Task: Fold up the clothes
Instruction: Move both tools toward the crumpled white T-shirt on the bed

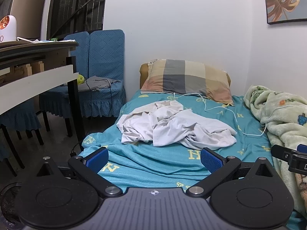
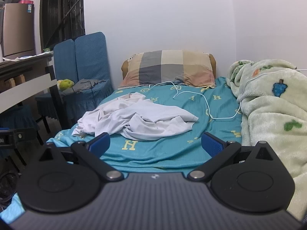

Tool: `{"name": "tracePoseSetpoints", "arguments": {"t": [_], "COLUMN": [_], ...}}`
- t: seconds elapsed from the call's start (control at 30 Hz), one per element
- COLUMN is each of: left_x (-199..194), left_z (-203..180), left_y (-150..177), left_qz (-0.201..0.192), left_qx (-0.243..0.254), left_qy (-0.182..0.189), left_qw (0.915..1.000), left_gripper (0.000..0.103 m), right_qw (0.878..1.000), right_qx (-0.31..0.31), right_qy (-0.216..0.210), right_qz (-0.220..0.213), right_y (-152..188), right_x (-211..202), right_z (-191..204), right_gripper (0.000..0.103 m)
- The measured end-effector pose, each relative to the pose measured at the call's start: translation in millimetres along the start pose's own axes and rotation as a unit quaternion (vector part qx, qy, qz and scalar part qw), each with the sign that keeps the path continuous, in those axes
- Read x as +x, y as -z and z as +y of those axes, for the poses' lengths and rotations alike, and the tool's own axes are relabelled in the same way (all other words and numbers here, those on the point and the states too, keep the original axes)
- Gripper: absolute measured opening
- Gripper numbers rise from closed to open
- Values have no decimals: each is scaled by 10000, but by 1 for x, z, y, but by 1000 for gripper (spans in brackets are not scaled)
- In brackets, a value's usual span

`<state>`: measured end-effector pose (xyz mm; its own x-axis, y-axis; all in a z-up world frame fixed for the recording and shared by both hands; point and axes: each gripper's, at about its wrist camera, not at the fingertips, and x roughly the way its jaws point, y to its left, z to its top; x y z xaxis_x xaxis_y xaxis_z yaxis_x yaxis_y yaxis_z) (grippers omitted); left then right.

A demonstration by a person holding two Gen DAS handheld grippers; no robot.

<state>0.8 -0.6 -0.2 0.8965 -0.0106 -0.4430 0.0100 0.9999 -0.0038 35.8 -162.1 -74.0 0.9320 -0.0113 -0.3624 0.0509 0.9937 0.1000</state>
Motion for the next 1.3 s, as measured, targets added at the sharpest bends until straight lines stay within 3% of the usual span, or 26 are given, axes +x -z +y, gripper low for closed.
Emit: {"name": "tracePoseSetpoints", "arguments": {"t": [0.7, 1.3], "left_x": [8, 11], "left_z": [14, -1], "left_y": [16, 21], "left_qz": [203, 224], "left_qx": [132, 507], "left_qy": [-76, 303], "left_qw": [9997, 9980], "left_gripper": [103, 103], "right_qw": [9987, 9981], "right_qx": [466, 561], "right_qy": [-145, -74], "right_qz": [-170, -244], "right_y": [-3, -8], "right_x": [5, -2], "right_z": [-14, -22], "right_gripper": [103, 103]}}
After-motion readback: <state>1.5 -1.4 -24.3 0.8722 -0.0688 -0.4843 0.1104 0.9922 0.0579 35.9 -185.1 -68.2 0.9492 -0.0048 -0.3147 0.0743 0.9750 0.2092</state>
